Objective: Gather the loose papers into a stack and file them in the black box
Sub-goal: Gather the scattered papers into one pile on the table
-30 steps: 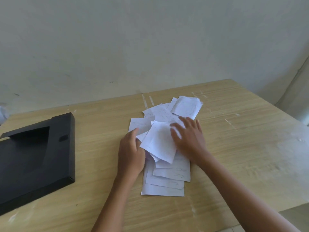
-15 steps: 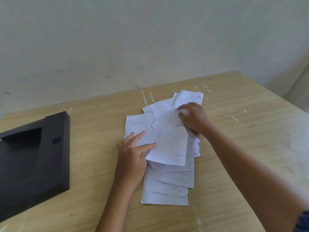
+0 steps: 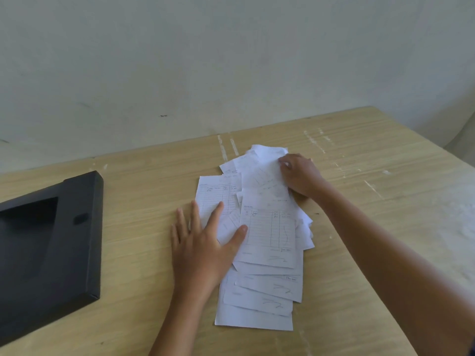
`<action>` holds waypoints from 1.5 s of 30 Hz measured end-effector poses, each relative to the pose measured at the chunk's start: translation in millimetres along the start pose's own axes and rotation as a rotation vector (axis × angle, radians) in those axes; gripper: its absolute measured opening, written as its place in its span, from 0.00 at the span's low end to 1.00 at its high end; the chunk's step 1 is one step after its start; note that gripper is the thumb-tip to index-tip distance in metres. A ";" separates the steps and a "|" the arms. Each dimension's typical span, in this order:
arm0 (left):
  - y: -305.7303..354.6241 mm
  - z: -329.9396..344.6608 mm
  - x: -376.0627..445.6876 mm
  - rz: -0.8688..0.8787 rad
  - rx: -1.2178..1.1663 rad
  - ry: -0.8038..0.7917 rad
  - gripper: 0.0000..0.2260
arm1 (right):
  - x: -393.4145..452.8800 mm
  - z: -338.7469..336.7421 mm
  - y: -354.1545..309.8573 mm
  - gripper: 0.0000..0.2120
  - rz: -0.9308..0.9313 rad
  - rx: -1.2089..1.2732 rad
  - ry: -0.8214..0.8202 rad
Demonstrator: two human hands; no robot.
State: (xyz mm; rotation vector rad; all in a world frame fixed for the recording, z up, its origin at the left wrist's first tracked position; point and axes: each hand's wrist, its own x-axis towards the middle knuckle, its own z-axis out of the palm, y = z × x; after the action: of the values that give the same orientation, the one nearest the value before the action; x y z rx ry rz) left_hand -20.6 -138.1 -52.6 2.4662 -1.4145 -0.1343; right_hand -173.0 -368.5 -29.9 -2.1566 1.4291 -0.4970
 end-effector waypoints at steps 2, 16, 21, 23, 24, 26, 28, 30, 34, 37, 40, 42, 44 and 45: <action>-0.1 0.6 0.1 0.005 0.014 0.002 0.35 | -6.8 4.3 -8.0 0.14 -0.040 0.010 -0.048; 11.2 -1.9 9.7 -0.030 -0.145 0.022 0.32 | -66.9 15.5 -25.5 0.20 -0.132 0.198 0.053; 25.1 9.5 3.3 -0.047 0.005 -0.054 0.35 | -117.0 19.2 -16.5 0.21 0.033 0.236 0.206; 34.7 7.9 2.0 -0.009 0.011 -0.102 0.31 | -126.3 30.5 -25.9 0.21 -0.036 0.261 0.160; 38.1 5.5 1.5 0.009 -0.005 -0.124 0.30 | -125.4 30.5 -31.2 0.20 -0.063 0.302 0.181; 37.5 -1.9 -0.8 0.024 -0.127 -0.126 0.27 | -120.9 21.2 -36.3 0.20 -0.058 0.361 0.238; 24.1 -8.8 -8.3 0.037 -0.253 -0.048 0.25 | -127.1 6.8 -31.2 0.19 -0.030 0.295 0.288; 7.0 -14.5 -20.4 0.043 -0.237 -0.019 0.24 | -147.1 -3.1 -20.8 0.15 0.013 0.196 0.307; -9.2 -18.0 -44.6 0.082 -0.118 -0.071 0.23 | -188.7 5.2 -12.0 0.10 0.051 0.096 0.216; -6.9 -19.3 -59.7 0.125 -0.099 -0.059 0.21 | -192.9 21.2 -13.1 0.14 -0.028 -0.052 0.116; -2.9 -18.1 -72.9 0.134 -0.080 -0.068 0.23 | -193.8 30.2 -20.0 0.25 0.027 -0.164 0.077; -1.1 -17.5 -78.6 0.141 -0.029 -0.052 0.24 | -194.6 34.6 -19.2 0.26 0.034 -0.191 0.089; -1.2 -18.8 -79.7 0.121 0.001 0.011 0.23 | -196.1 33.4 -16.7 0.25 0.031 -0.182 0.121; -0.8 -19.6 -79.1 0.110 0.009 0.061 0.23 | -197.7 32.0 -15.7 0.24 0.025 -0.193 0.138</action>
State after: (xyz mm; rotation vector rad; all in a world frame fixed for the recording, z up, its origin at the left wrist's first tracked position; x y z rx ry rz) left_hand -56.0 -65.9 -39.4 2.3721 -1.5229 -0.0284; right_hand -219.2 -174.1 -51.7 -2.2885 1.6370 -0.5266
